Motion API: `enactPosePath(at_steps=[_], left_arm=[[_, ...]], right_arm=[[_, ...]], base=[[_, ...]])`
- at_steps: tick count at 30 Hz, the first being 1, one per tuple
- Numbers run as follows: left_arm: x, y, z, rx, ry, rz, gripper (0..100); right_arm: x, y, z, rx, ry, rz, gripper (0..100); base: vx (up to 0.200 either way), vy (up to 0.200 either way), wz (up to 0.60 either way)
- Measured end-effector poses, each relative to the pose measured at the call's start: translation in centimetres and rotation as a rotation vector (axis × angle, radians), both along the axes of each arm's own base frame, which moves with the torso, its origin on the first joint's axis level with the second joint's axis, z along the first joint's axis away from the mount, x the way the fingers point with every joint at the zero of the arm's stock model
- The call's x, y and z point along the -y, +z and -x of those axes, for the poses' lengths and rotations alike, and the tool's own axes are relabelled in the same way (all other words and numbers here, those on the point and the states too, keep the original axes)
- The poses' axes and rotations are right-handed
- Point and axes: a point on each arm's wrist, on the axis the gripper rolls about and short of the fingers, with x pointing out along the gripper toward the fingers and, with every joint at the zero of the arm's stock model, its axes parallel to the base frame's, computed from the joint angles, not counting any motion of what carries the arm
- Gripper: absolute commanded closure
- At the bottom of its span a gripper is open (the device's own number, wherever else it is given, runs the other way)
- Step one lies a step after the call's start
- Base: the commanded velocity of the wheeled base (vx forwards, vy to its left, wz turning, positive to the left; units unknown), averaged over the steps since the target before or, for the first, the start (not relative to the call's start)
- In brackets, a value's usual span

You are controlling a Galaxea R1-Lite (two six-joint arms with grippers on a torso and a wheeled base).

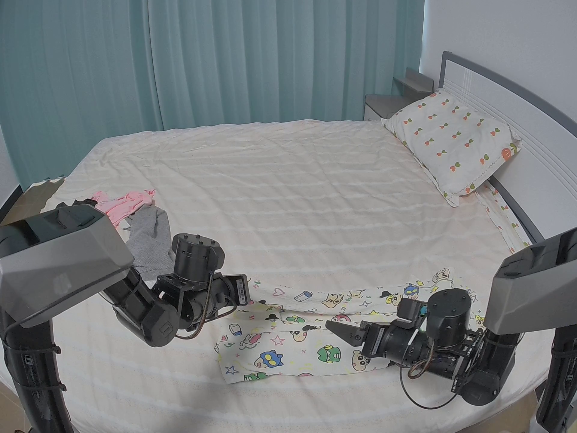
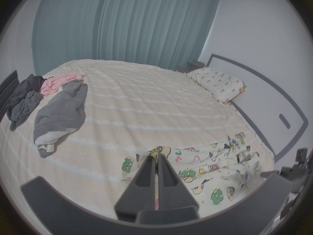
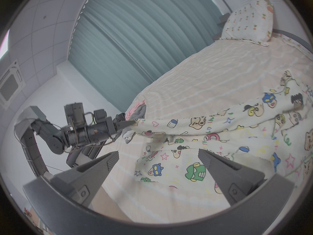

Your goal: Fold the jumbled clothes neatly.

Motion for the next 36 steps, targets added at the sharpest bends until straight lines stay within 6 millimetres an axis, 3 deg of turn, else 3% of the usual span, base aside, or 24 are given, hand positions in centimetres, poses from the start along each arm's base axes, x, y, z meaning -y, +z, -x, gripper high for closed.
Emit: enactPosePath(at_steps=[16,30,31,36], left_arm=[[-0.4,-3.7,0.6,-0.06,-0.089,-0.228,100],[-0.4,-7.5,0.6,-0.132,-0.084,-0.326,100],[-0.3,-7.5,0.6,-0.133,-0.085,-0.327,0],[-0.3,-7.8,0.8,-0.143,-0.087,-0.331,0]], right_arm=[[3.5,1.8,2.1,-0.083,-0.028,-0.07,0],[4.4,1.7,2.2,-0.101,-0.046,-0.068,0],[4.4,1.7,2.2,-0.101,-0.048,-0.067,0],[4.8,1.7,2.0,-0.103,-0.062,-0.069,0]], base=[[0.0,0.0,0.0],[0.0,0.0,0.0],[0.0,0.0,0.0],[0.0,0.0,0.0]])
